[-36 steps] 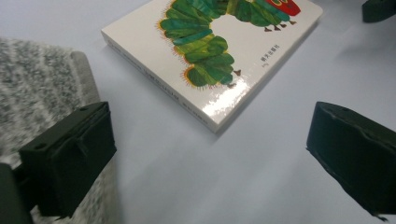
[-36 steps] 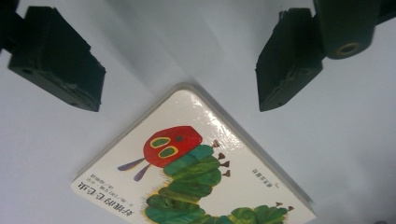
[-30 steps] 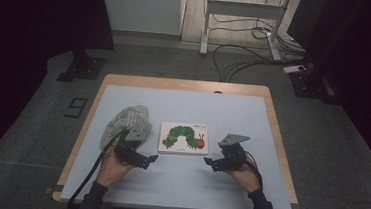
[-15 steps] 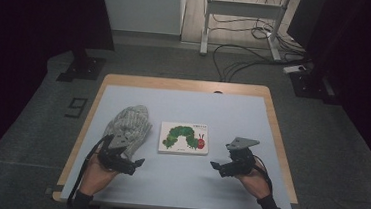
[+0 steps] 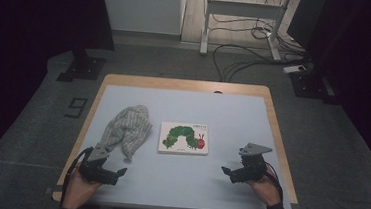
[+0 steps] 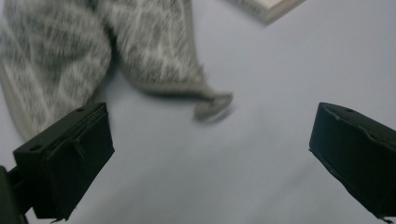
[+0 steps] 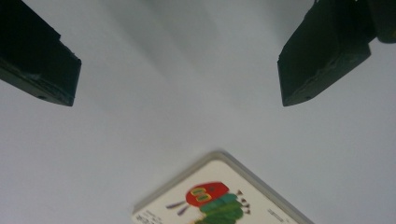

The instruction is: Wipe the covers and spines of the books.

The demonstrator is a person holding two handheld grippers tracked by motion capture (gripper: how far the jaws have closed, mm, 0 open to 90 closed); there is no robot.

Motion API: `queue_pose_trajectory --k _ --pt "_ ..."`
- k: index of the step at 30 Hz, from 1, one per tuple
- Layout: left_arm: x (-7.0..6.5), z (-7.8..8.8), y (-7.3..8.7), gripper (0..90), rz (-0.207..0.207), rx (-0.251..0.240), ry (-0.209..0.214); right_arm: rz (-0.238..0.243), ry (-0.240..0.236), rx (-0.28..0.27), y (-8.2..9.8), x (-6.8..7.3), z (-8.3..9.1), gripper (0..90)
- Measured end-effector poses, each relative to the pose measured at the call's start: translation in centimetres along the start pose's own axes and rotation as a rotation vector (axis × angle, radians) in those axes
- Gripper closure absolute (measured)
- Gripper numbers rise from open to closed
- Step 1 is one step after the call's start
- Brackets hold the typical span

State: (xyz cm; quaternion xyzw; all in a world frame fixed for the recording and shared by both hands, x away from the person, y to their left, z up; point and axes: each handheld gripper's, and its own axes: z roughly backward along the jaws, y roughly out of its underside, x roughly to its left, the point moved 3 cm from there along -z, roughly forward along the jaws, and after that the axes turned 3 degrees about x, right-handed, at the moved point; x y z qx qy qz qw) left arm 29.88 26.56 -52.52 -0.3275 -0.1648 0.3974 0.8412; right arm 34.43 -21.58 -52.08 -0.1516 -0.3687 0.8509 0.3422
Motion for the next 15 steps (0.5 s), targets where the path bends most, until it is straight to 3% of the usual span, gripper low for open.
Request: queue_pose_trajectory --k 7,12,15 --pt "0.4 -1.8 1.5 0.0 0.014 0.086 0.019 -0.033 0.024 0.028 2.0 -0.9 -1.1 0.0" --pt "0.4 -1.9 1.5 0.0 0.007 0.086 0.029 -0.061 0.027 0.064 2.8 -1.2 -2.1 0.0" --pt "0.4 -1.9 1.5 0.0 0.006 0.083 0.027 -0.05 0.027 0.076 2.8 -1.2 -2.2 0.0"
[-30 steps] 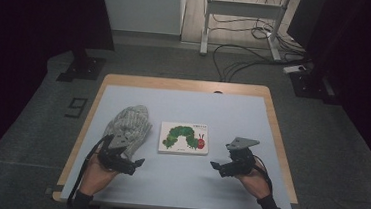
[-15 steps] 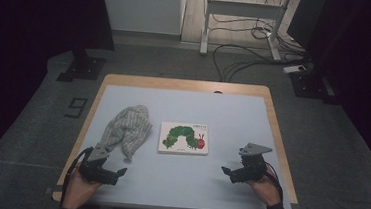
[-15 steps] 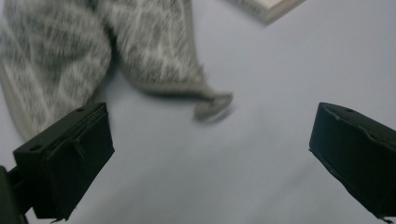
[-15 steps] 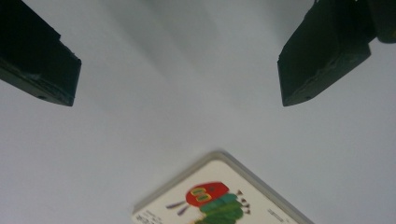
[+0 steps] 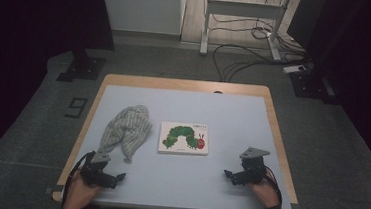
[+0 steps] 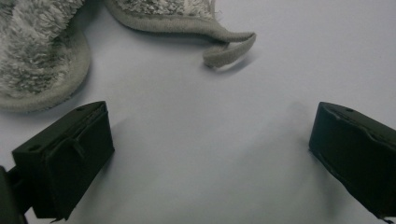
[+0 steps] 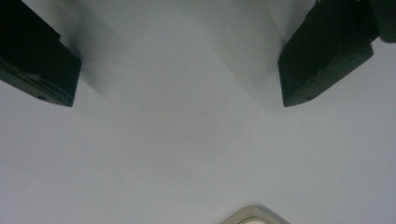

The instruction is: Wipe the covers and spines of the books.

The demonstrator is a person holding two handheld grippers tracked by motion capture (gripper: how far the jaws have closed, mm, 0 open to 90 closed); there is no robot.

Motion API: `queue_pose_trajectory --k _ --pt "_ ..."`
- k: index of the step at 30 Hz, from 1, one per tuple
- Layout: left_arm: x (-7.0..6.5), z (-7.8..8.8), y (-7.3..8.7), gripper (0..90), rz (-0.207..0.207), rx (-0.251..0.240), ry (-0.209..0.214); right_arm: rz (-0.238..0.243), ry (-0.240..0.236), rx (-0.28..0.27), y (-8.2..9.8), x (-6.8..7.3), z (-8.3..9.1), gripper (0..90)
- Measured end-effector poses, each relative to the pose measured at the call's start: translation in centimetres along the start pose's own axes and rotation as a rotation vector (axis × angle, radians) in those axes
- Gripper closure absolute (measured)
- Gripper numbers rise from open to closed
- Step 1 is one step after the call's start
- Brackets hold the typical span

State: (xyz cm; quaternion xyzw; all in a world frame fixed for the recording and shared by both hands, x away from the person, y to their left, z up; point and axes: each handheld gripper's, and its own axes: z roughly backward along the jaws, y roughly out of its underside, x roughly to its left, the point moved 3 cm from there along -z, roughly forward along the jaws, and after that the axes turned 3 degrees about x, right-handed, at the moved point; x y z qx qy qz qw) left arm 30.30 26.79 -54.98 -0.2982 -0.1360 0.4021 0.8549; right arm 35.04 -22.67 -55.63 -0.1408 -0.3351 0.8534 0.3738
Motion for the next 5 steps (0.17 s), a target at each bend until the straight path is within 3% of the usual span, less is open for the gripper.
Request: queue_pose_trajectory --k 5 --pt "-0.04 -0.01 0.02 0.0 -0.001 0.002 -0.003 0.002 0.002 -0.003 0.07 0.02 -0.05 0.0"
